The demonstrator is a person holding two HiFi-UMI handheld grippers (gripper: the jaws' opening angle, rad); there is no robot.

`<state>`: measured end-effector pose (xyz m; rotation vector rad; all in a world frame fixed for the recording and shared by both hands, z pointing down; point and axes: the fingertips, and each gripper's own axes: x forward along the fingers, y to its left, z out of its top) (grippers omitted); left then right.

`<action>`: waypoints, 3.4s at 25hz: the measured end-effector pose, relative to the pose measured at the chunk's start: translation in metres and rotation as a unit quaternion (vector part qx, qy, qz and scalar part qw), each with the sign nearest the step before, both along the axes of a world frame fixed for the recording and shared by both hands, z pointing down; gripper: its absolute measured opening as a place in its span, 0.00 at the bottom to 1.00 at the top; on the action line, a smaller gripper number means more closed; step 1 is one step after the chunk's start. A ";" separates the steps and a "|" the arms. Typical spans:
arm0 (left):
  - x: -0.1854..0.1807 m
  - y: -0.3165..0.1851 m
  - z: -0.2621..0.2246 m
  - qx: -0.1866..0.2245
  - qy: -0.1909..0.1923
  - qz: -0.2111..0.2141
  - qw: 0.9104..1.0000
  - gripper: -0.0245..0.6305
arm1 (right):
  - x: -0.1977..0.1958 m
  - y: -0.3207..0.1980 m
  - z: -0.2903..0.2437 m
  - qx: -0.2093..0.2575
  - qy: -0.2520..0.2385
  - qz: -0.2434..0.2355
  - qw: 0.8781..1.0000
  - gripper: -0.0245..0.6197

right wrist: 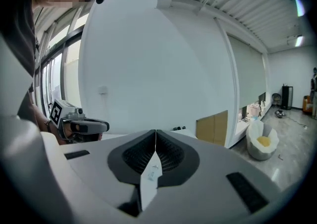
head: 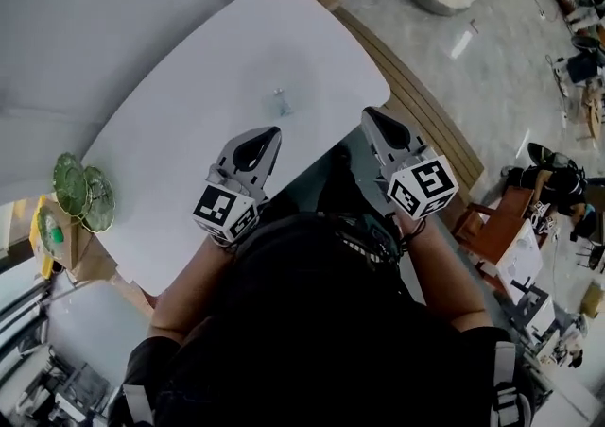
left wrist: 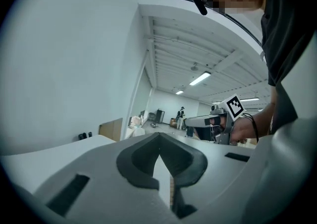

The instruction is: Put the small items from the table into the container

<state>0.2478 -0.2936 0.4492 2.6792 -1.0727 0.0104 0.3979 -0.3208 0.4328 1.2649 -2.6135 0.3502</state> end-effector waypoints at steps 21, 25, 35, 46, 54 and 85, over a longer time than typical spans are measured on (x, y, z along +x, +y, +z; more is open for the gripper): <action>-0.034 -0.050 -0.001 -0.018 -0.024 -0.333 0.942 0.05 | -0.108 -0.134 0.028 -0.049 0.002 -0.345 0.937 0.07; -0.053 -0.047 0.014 -0.037 -0.011 -0.342 0.939 0.05 | -0.135 -0.129 0.069 -0.109 0.016 -0.346 0.932 0.07; -0.087 -0.063 0.044 -0.069 0.023 -0.316 0.946 0.05 | -0.164 -0.112 0.197 -0.275 0.060 -0.288 0.916 0.15; -0.097 -0.074 0.072 -0.108 0.043 -0.280 0.953 0.05 | -0.160 -0.109 0.283 -0.367 0.112 -0.219 0.897 0.28; -0.099 -0.076 0.080 -0.120 0.053 -0.269 0.954 0.05 | -0.153 -0.107 0.321 -0.399 0.151 -0.188 0.885 0.32; -0.086 -0.067 0.078 -0.118 0.057 -0.281 0.951 0.05 | -0.153 -0.088 0.352 -0.246 0.327 -0.258 0.875 0.34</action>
